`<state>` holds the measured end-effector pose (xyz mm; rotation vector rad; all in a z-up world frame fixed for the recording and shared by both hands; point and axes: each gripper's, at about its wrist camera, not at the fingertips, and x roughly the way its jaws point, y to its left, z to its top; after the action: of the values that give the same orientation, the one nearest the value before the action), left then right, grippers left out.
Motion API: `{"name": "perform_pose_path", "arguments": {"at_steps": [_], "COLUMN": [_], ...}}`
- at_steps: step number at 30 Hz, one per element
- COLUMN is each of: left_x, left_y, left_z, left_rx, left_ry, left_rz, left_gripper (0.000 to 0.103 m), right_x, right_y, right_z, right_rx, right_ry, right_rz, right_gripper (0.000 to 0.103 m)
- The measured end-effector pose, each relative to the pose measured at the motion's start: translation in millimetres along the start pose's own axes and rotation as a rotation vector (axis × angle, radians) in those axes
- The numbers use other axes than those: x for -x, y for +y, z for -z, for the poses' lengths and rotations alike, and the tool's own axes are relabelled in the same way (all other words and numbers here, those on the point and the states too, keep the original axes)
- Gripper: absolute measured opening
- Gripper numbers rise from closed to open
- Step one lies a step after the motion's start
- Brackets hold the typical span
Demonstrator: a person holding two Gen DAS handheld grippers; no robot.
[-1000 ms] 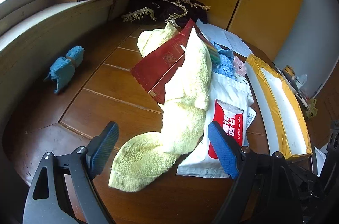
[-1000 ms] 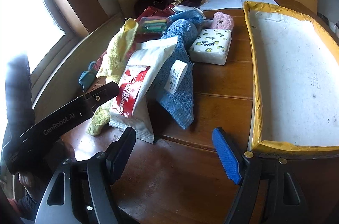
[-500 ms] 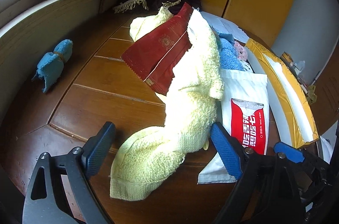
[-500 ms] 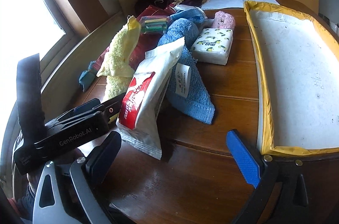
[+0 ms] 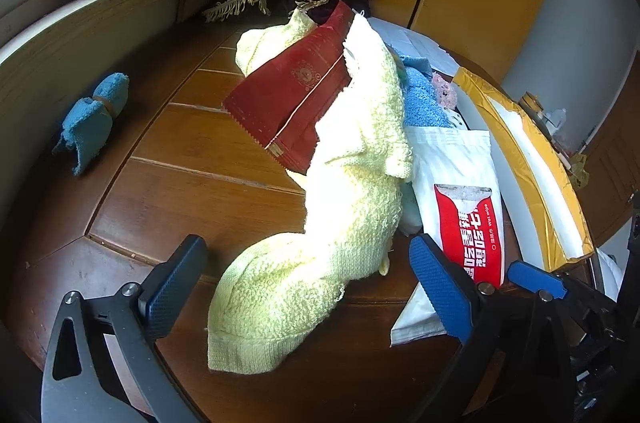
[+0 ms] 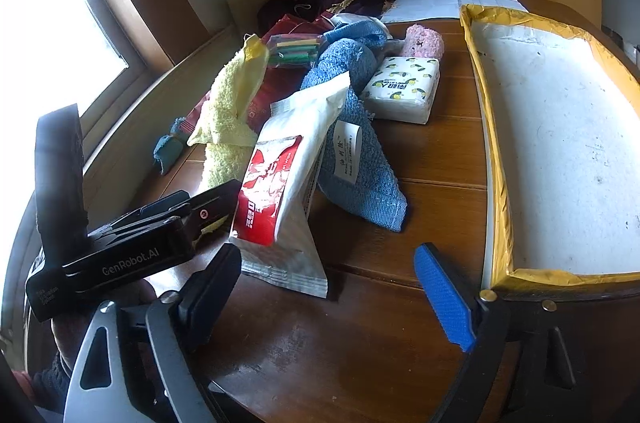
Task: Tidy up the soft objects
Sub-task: 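Grasp the white red-labelled packet with the right tool while the left tool grasps the yellow towel, then lift the yellow towel with the left tool while the right tool carries the packet into the tray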
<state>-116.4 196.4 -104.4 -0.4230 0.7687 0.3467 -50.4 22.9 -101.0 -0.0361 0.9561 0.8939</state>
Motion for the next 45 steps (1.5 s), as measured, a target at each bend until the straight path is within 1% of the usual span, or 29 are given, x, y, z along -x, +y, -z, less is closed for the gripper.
{"name": "perform_pose_path", "arguments": {"at_steps": [2, 4, 7, 9, 11, 14, 16, 19, 22, 24, 26, 27, 28, 29, 30, 31, 32, 34, 38, 40, 43, 45], "left_x": [6.9, 15.2, 27.6, 30.2, 29.6, 27.4, 28.2, 31.2, 31.4, 28.3, 21.2, 16.3, 10.7, 4.8, -1.3, -6.4, -7.9, -3.6, -0.2, 2.1, 8.3, 14.2], "left_y": [3.3, 3.0, 1.3, 0.6, 1.8, 3.1, 2.2, 0.7, -2.2, -0.9, -2.1, -4.4, -6.4, -8.2, -9.4, -9.5, -7.9, -6.6, -10.5, -11.3, -8.7, -7.2], "left_z": [0.5, -0.1, -3.3, -6.2, -8.2, -10.9, -12.2, -15.5, -18.8, -23.2, -29.0, -30.9, -31.8, -31.6, -30.8, -29.6, -28.0, -25.6, -22.0, -20.8, -20.9, -20.0], "left_rx": [0.029, 0.033, 0.026, 0.021, 0.028, 0.038, 0.039, 0.023, -0.008, -0.003, -0.006, -0.019, -0.03, -0.042, -0.05, -0.049, -0.038, -0.026, -0.048, -0.047, -0.024, -0.002], "left_ry": [-0.017, -0.044, -0.08, -0.079, -0.066, -0.045, -0.047, -0.064, -0.084, -0.077, -0.054, -0.041, -0.028, -0.011, 0.012, 0.035, 0.042, 0.025, 0.018, 0.014, 0.021, 0.022], "left_rz": [0.041, 0.077, 0.106, 0.106, 0.113, 0.125, 0.136, 0.151, 0.122, 0.133, 0.15, 0.148, 0.14, 0.127, 0.115, 0.111, 0.117, 0.126, 0.117, 0.117, 0.165, 0.203], "left_gripper": [0.096, 0.096, 0.095, 0.095, 0.088, 0.083, 0.083, 0.083, 0.083, 0.082, 0.078, 0.076, 0.068, 0.058, 0.052, 0.042, 0.042, 0.042, 0.041, 0.041, 0.04, 0.04], "right_x": [1.7, 6.1, 15.2, 19.5, 22.7, 20.7, 16.0, 9.3, 0.0, -9.9, -19.2, -22.5, -25.7, -27.3, -26.5, -24.3, -21.3, -15.1, -2.9, 6.8, 24.0, 31.1], "right_y": [-1.5, -1.0, 2.0, 4.3, 5.4, 5.1, 5.6, 8.0, 12.9, 15.6, 16.3, 16.6, 16.7, 16.5, 15.4, 13.9, 12.5, 9.7, 7.6, 11.1, 17.8, 22.5], "right_z": [-0.3, -1.3, -3.5, -4.5, -6.8, -11.3, -15.8, -21.1, -26.1, -28.4, -29.0, -28.2, -27.0, -25.2, -23.6, -22.5, -20.9, -16.2, -4.4, 0.4, 4.5, 4.2], "right_rx": [-0.018, -0.019, -0.01, -0.003, 0.006, 0.008, 0.011, 0.017, 0.034, 0.037, 0.032, 0.034, 0.038, 0.041, 0.038, 0.033, 0.034, 0.043, 0.047, 0.069, 0.106, 0.123], "right_ry": [-0.006, -0.026, -0.065, -0.081, -0.093, -0.089, -0.079, -0.077, -0.062, -0.034, -0.008, 0.0, 0.007, 0.011, 0.009, 0.006, 0.004, -0.007, -0.017, -0.05, -0.112, -0.139], "right_rz": [-0.026, -0.035, -0.059, -0.058, -0.055, -0.059, -0.061, -0.068, -0.078, -0.075, -0.076, -0.075, -0.067, -0.061, -0.057, -0.062, -0.056, -0.04, -0.056, -0.059, -0.064, -0.077], "right_gripper": [0.079, 0.078, 0.076, 0.075, 0.075, 0.074, 0.071, 0.07, 0.068, 0.063, 0.056, 0.05, 0.045, 0.042, 0.038, 0.035, 0.035, 0.033, 0.031, 0.03, 0.029, 0.029]}}
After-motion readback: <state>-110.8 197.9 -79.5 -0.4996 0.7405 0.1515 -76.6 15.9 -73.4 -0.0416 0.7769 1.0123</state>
